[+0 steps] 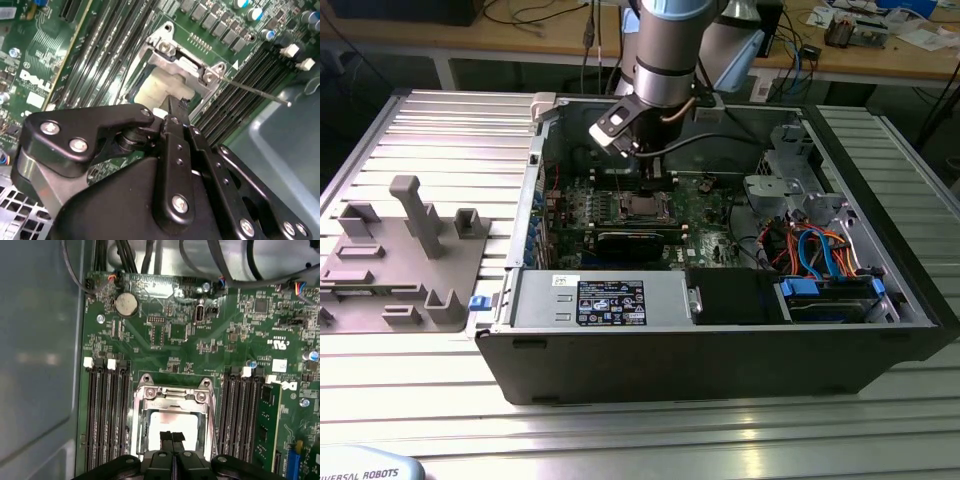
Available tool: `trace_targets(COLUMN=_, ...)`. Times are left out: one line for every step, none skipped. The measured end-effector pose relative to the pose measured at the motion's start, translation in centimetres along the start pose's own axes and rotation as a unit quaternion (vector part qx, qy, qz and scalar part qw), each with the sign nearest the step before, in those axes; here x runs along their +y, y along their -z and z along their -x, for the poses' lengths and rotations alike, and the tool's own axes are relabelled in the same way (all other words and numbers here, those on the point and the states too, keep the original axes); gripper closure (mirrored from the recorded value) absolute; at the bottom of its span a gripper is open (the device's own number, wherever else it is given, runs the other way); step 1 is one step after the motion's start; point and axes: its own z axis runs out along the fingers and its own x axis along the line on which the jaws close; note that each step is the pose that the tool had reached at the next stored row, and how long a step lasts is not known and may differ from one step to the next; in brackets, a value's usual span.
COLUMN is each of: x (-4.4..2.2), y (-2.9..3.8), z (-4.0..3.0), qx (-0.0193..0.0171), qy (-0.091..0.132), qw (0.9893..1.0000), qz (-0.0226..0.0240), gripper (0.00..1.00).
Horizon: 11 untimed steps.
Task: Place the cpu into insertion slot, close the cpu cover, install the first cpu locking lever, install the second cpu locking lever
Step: 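Close the cpu cover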
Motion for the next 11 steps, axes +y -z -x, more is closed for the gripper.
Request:
trace_targets(x=-0.21, y=-0.05, z=0.01, qx=0.0001, qy=0.0, qw=1.0, qz=0.0, gripper=0.89)
trace_targets(x=-0.36, y=-0.08, z=0.04, qx=0.0001, qy=0.0, qw=1.0, qz=0.0, gripper=0.89)
trace_targets(x=-0.69, y=-0.14, z=0.13, qx=0.0001, qy=0.0, qw=1.0, qz=0.0, gripper=0.89)
trace_targets(x=-0.89, y=-0.18, z=0.18, qx=0.0001, qy=0.0, qw=1.0, qz=0.0, gripper=0.89)
trace_targets(x=-1.07, y=-0.23, z=0.21, qx=0.0001, qy=0.0, qw=1.0, qz=0.0, gripper=0.89)
trace_targets(x=-1.25, y=-0.35, z=0.24, qx=0.0002, qy=0.0, qw=1.0, qz=0.0001, gripper=0.89)
trace_targets(x=-1.29, y=-0.48, z=0.24, qx=0.0001, qy=0.0, qw=1.0, qz=0.0, gripper=0.89)
trace_targets(x=-1.31, y=-0.64, z=0.24, qx=0.0001, qy=0.0, qw=1.0, qz=0.0, gripper=0.89)
trace_targets(x=-1.33, y=-0.8, z=0.24, qx=0.0001, qy=0.0, qw=1.0, qz=0.0, gripper=0.89)
trace_targets(x=-1.36, y=-0.97, z=0.24, qx=0.0001, qy=0.0, qw=1.0, qz=0.0001, gripper=0.89)
trace_targets(x=-1.42, y=-1.11, z=0.24, qx=0.0001, qy=0.0, qw=1.0, qz=0.0, gripper=0.89)
